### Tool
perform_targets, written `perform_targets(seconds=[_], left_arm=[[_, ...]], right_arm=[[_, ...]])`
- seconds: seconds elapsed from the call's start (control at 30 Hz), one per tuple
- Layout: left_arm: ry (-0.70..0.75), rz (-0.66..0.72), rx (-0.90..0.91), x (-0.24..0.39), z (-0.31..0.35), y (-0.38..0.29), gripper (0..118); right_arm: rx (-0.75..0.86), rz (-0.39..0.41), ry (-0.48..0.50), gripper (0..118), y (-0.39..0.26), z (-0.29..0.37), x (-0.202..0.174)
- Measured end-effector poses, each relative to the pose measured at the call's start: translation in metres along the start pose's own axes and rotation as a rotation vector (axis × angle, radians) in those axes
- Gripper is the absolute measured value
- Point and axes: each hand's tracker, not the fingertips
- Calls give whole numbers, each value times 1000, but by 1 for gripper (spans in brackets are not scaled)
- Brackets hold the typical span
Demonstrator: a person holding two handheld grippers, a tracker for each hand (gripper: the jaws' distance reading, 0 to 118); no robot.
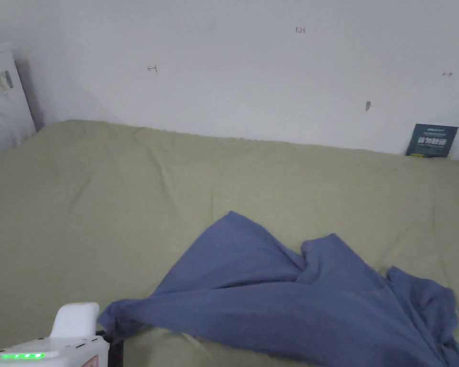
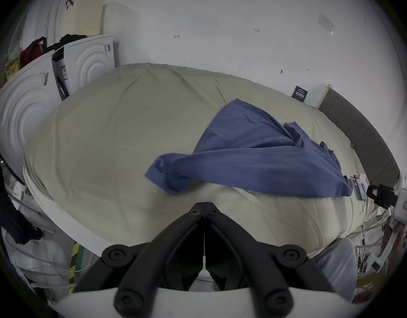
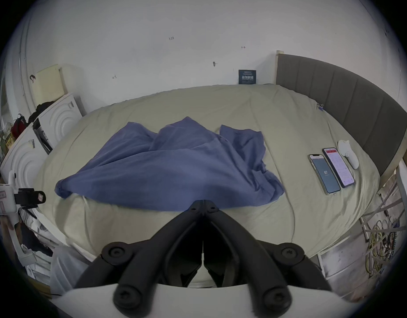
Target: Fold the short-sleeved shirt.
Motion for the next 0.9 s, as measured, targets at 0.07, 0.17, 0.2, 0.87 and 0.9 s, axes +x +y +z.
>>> perform_targets(seconds=[0.07, 0.17, 0.2, 0.87, 0.9], left_arm=[[13, 20, 9, -8, 2, -1, 0], [21, 41, 7, -21, 1, 0, 0], [34, 31, 10, -23, -2, 3, 0], [22, 29, -224, -34, -140, 66, 85], [13, 27, -224, -32, -138, 63, 71]], right_arm=[[3, -8, 5, 1, -6, -1, -3], [-8, 17, 17, 1, -15, -5, -7], [-16, 34, 0, 1, -15, -8, -9], [-113, 58, 20, 1, -22, -35, -5], [-121, 56, 18, 1, -22, -35, -3]])
